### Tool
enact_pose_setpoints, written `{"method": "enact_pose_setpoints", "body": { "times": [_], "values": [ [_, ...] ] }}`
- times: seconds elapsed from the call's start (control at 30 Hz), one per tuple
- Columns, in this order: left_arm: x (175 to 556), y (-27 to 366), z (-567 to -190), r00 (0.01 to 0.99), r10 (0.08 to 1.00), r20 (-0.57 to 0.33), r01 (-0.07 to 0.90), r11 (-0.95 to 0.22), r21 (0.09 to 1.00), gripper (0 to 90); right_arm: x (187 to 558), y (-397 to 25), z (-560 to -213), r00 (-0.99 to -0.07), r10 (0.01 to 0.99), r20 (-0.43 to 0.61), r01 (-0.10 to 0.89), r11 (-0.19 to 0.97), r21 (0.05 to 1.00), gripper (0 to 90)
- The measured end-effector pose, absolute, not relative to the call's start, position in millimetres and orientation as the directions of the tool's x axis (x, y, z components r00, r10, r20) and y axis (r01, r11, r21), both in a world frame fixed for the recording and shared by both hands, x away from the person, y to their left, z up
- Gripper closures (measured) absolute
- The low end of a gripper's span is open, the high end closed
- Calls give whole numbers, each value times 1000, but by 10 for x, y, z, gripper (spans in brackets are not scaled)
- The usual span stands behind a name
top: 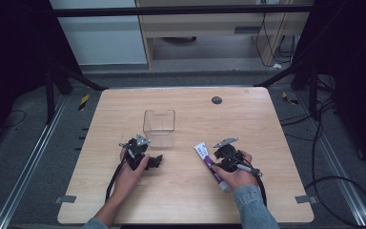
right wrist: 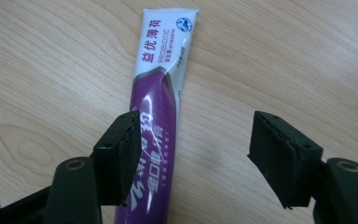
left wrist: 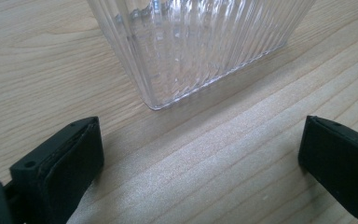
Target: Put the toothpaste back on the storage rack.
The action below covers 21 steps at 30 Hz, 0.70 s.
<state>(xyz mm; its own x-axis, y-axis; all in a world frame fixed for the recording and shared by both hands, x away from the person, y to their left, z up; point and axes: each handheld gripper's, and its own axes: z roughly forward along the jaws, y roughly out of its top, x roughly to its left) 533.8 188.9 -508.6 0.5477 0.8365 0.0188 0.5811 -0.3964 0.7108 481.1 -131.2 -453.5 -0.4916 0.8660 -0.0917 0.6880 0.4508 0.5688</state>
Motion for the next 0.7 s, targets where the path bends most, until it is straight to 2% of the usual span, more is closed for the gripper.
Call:
{"method": "enact_pose_setpoints", "body": {
  "times": [0.27,0.43,0.7],
  "values": [
    [5339,1889,-5086,548,836,19,581,-396,711,0,4933,-1165,-4553,-515,854,-81,693,470,546,368],
    [5339,1888,-5086,548,837,18,581,-396,711,0,5007,-1099,-4589,-505,859,-90,703,469,535,306],
    [5340,1888,-5086,548,836,19,581,-396,711,0,5088,-1006,-4644,-532,842,-86,702,496,511,347]
  ]
}}
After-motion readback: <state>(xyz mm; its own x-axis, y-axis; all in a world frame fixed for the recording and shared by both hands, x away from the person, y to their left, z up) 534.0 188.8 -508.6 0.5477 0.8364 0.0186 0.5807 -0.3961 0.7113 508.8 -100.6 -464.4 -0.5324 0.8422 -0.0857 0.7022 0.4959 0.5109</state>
